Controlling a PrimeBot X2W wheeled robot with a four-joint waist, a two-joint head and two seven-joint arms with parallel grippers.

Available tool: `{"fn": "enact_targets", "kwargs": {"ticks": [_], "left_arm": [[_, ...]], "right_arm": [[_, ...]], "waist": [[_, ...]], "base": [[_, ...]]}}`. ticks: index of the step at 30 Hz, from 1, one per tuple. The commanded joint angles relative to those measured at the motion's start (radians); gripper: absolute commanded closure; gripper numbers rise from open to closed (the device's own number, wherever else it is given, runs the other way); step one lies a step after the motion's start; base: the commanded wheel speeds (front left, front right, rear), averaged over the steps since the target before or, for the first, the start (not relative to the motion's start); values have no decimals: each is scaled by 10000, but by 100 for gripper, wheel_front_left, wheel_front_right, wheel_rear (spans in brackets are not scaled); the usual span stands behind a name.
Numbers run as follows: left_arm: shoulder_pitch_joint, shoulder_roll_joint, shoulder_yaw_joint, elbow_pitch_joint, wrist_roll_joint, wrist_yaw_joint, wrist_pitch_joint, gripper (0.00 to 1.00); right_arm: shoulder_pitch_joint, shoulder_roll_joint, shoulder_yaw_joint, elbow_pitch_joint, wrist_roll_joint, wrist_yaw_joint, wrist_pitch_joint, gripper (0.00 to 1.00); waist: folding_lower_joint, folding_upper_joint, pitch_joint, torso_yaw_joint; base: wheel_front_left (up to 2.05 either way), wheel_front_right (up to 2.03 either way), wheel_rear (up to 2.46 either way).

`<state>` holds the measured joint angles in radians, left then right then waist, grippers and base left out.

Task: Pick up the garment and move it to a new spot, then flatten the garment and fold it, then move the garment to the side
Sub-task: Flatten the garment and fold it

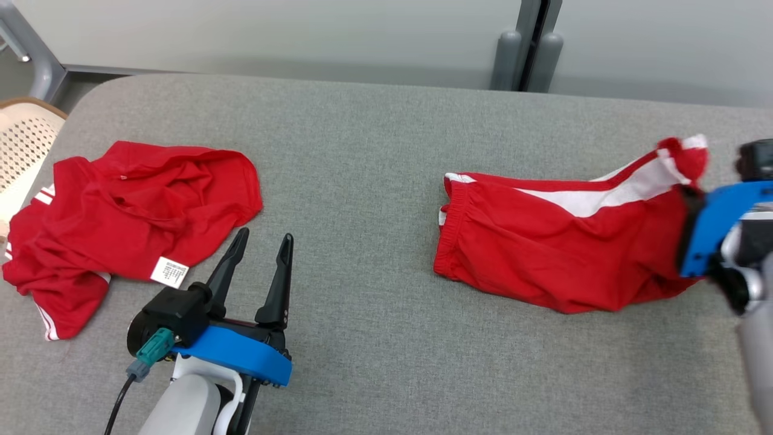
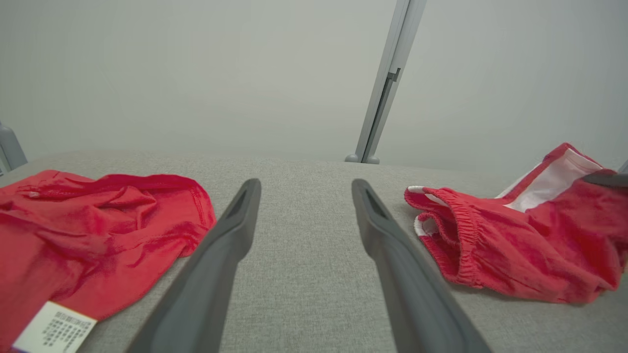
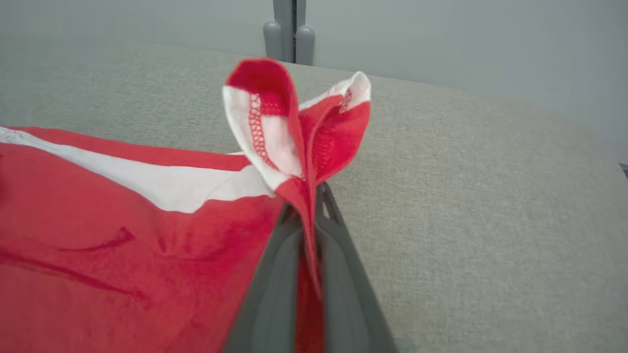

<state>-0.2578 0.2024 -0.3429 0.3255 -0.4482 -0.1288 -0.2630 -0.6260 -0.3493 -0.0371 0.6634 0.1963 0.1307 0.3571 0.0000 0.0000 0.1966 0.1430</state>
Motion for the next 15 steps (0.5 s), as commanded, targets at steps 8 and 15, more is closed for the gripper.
{"fn": "enact_targets", "kwargs": {"ticks": [8,15], "left_arm": [[165,195,-231,121,-181,-17,-25,0],[97,165,-478,136,-277,-17,-25,0]], "right_arm": [[400,1970,630,-2265,-574,1,1889,100],[-190,2829,1282,-2119,-719,1,2395,100]], "waist": [[0,0,-395,37],[0,0,-365,304]], "base": [[0,0,0],[0,0,0]]}}
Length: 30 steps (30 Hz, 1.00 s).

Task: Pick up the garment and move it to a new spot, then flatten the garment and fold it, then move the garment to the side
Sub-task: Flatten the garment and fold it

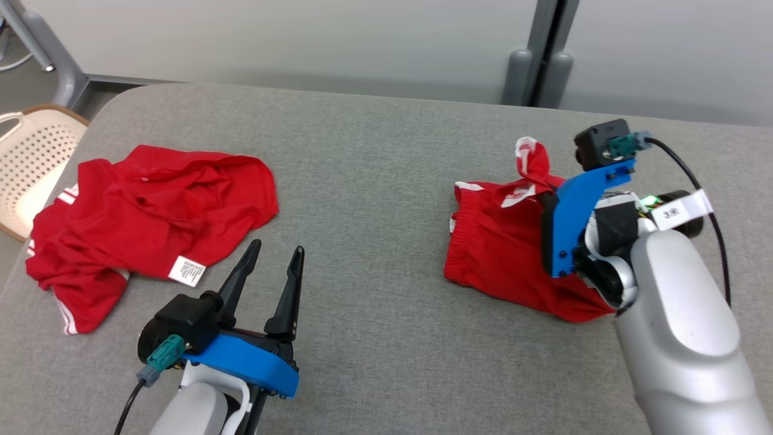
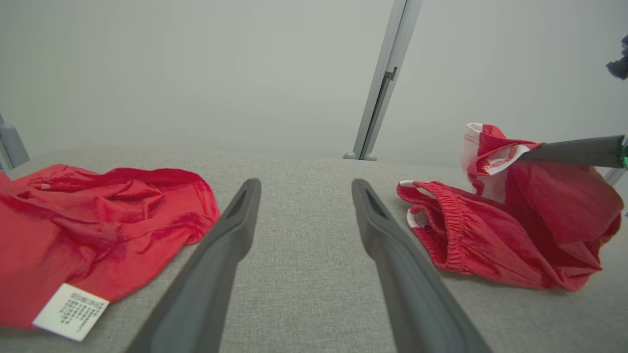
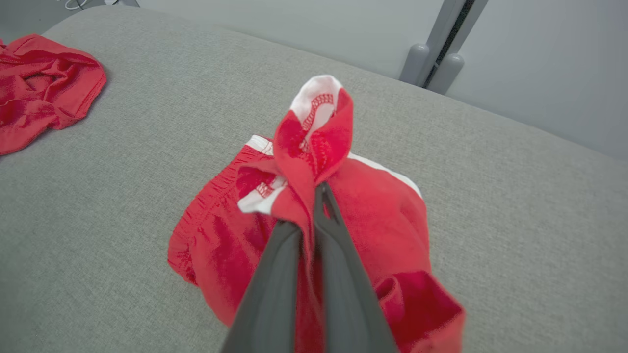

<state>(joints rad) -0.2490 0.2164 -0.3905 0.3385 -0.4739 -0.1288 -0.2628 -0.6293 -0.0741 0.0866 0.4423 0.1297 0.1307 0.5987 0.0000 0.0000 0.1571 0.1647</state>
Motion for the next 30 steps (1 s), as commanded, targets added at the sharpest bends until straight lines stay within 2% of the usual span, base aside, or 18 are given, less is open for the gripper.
{"fn": "enact_targets", "kwargs": {"ticks": [1,5,13,14,15,16,20,24,27,30], "left_arm": [[-25,11,-65,0,-41,-19,-27,0],[-117,-15,-205,22,-100,-17,-27,0],[-326,-100,-260,-3,-177,-17,-27,0],[-350,-110,-258,-3,-184,-17,-28,0],[-371,-114,-244,8,-192,-17,-27,0],[-391,-115,-234,11,-191,-17,-28,0],[-386,-66,-123,20,-184,-17,-28,0],[-276,-25,90,11,-100,-16,-27,0],[-146,-1,215,-40,-49,-16,-27,0],[-56,-1,302,-67,1,-16,-28,0]], "right_arm": [[-264,133,96,241,-29,3,-59,100],[-684,218,177,1014,-59,1,-239,100],[-1385,233,763,2422,637,3,-942,100],[-1445,233,824,2582,719,3,-1048,91],[-1492,234,876,2718,771,3,-1168,13],[-1559,234,901,2853,859,3,-1293,0],[-1754,235,1072,2977,1753,3,-1898,0],[-1758,236,1327,2351,2977,3,-2696,0],[-1445,219,1091,1718,2804,1,-3212,0],[-915,-153,585,1038,2296,1,-3514,0]], "waist": [[0,0,49,159],[0,0,132,468],[0,0,465,905],[0,0,499,925],[0,0,517,934],[0,0,540,936],[0,0,566,846],[0,0,480,629],[0,0,387,412],[0,0,276,197]], "base": [[0,0,0],[0,0,0],[0,0,0],[0,0,0],[0,0,0],[0,0,0],[0,0,0],[0,0,0],[0,0,0],[0,0,0]]}}
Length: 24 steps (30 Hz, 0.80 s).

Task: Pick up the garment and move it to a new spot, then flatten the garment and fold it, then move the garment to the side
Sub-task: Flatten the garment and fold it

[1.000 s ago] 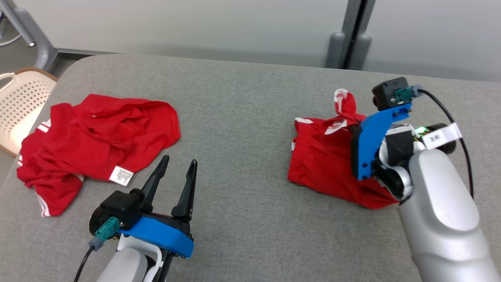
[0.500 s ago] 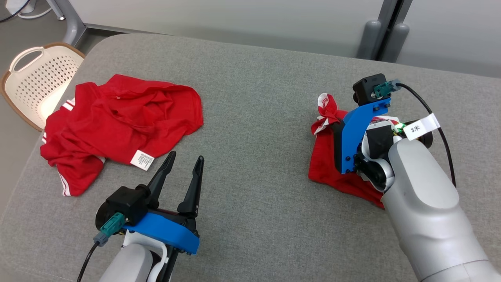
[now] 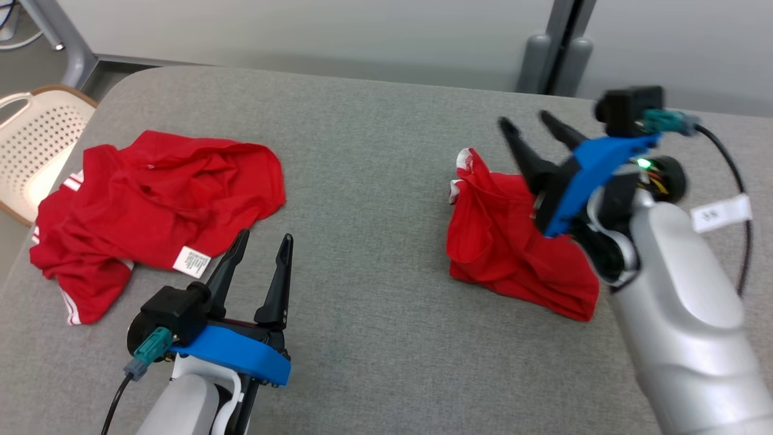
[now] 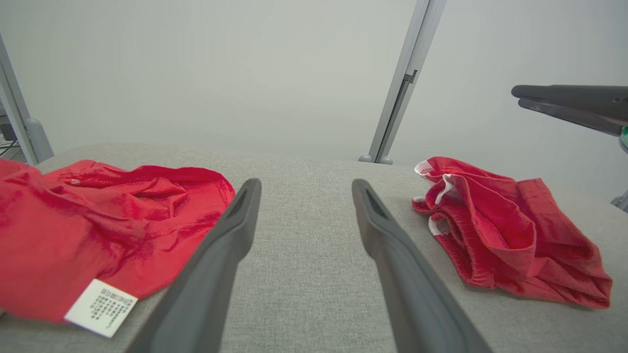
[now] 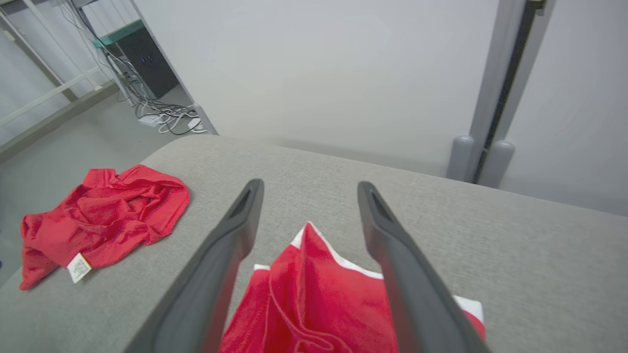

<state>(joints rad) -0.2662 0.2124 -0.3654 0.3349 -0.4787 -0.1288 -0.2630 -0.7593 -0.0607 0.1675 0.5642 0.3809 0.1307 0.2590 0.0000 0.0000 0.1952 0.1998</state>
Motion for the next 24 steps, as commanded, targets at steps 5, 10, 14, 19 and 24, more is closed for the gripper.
{"fn": "enact_targets", "kwargs": {"ticks": [5,10,14,19,24], "left_arm": [[203,28,123,-40,92,-18,-25,0],[133,15,42,-71,97,-17,-25,0],[-34,66,-21,-77,84,-17,-25,0],[-79,162,-45,-42,73,-17,-26,0],[-121,223,-153,23,64,-17,-25,0]], "right_arm": [[1589,-830,-1346,-1060,-1327,3,-488,0],[2670,-783,-2048,-1276,-2377,3,-756,0],[3054,-520,-1924,-916,-2857,3,-962,63],[2801,-200,-1305,-195,-3116,3,-1160,100],[2337,60,-50,1035,-3173,3,-1368,100]], "waist": [[0,0,-239,-480],[0,0,-260,-586],[0,0,-233,-583],[0,0,-232,-584],[0,0,-306,-505]], "base": [[0,0,0],[0,0,0],[0,0,0],[0,0,0],[0,0,0]]}}
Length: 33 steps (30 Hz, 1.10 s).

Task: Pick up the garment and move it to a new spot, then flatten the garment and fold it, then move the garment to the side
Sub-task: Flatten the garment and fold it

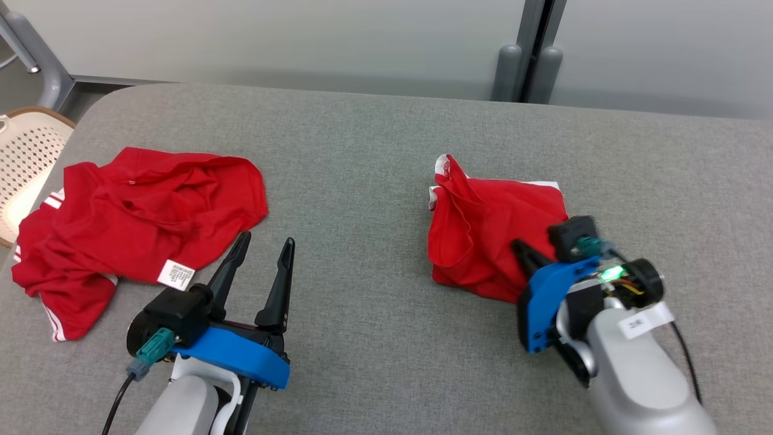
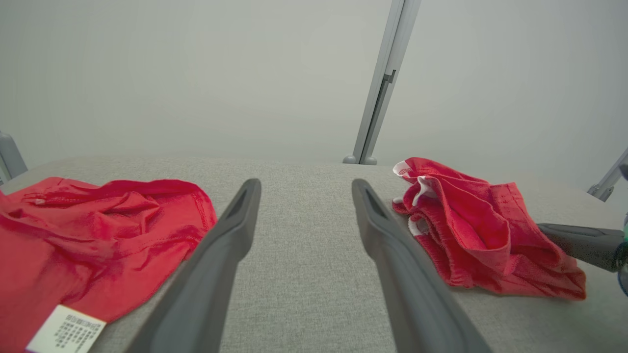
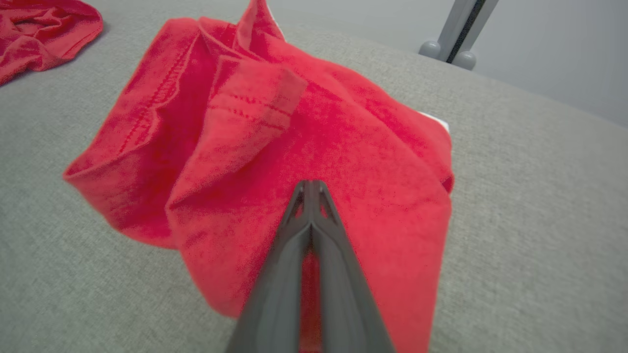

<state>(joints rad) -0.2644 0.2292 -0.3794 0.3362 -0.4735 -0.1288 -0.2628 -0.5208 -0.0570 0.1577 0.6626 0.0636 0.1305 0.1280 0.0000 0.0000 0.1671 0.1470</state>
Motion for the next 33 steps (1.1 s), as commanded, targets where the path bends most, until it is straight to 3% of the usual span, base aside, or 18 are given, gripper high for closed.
{"fn": "enact_targets", "kwargs": {"ticks": [1,5,12,16,20,21,22,27,33], "left_arm": [[-141,61,-39,18,10,-19,-28,0],[-135,89,-121,58,-23,-17,-27,0],[184,121,-41,54,-77,-15,-27,0],[305,113,9,52,-76,-12,-28,0],[387,90,68,28,-65,26,-27,0],[409,93,94,8,-63,43,-28,0],[430,102,130,-3,-63,58,-27,0],[549,148,374,-95,-84,162,-27,0],[767,221,756,-228,-71,304,-28,0]], "right_arm": [[-140,50,382,265,48,5,-140,100],[-222,80,2335,636,982,5,-398,100],[123,57,5506,-52,3001,3,-443,100],[45,58,6194,-463,3812,3,-758,100],[186,57,5940,-858,4301,3,-1376,100],[250,56,5721,-940,4352,3,-1587,66],[334,56,5462,-1026,4343,3,-1788,0],[952,56,3813,-1593,3811,5,-2480,0],[2043,63,1691,-2834,2812,5,-2239,0]], "waist": [[0,0,-53,48],[0,0,-185,139],[0,0,-372,31],[0,0,-441,-109],[0,0,-575,-268],[0,0,-606,-316],[0,0,-635,-372],[0,0,-732,-725],[0,0,-809,-1236]], "base": [[0,0,0],[0,0,0],[0,0,0],[0,0,0],[0,0,0],[0,0,0],[0,0,0],[0,0,0],[0,0,0]]}}
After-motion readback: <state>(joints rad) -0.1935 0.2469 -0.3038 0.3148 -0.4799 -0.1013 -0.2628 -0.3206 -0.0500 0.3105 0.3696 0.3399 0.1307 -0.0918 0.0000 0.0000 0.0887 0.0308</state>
